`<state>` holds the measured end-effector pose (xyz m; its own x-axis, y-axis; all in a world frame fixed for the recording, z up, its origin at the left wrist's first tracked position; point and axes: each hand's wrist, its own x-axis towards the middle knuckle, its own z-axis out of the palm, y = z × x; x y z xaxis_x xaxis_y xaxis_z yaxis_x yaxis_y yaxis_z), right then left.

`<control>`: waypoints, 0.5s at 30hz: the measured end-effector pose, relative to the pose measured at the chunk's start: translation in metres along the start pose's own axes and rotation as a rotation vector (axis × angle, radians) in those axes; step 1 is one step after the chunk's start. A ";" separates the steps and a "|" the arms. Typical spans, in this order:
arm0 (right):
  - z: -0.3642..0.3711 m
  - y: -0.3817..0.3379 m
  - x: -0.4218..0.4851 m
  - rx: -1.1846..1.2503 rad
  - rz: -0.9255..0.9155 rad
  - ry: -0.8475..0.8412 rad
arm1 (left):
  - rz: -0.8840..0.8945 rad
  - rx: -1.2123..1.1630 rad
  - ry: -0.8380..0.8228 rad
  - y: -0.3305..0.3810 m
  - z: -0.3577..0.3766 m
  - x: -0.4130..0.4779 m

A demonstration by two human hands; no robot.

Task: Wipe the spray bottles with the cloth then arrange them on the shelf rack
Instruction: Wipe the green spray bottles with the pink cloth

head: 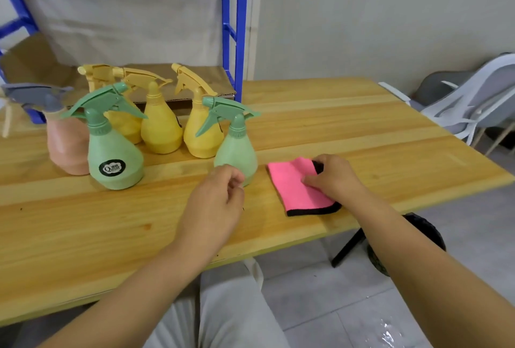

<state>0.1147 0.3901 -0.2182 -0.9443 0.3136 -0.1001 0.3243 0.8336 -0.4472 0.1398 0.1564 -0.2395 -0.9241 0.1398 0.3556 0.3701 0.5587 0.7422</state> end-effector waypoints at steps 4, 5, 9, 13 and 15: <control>0.002 -0.006 -0.013 0.172 -0.182 0.081 | 0.058 0.087 -0.106 0.001 0.002 -0.006; 0.003 -0.007 -0.016 0.246 -0.216 0.080 | 0.048 0.077 -0.089 0.001 0.000 -0.006; -0.002 -0.012 -0.025 0.385 -0.274 0.097 | -0.060 -0.137 0.261 0.007 -0.027 0.016; -0.008 -0.019 -0.026 0.398 -0.310 0.165 | -0.013 -0.138 0.331 0.013 -0.057 0.059; -0.009 -0.023 -0.024 0.405 -0.330 0.219 | -0.017 -0.197 0.131 0.014 -0.062 0.079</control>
<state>0.1299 0.3672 -0.1973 -0.9440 0.1892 0.2703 -0.0745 0.6757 -0.7334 0.0783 0.1252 -0.1658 -0.9151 0.0176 0.4029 0.3776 0.3884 0.8406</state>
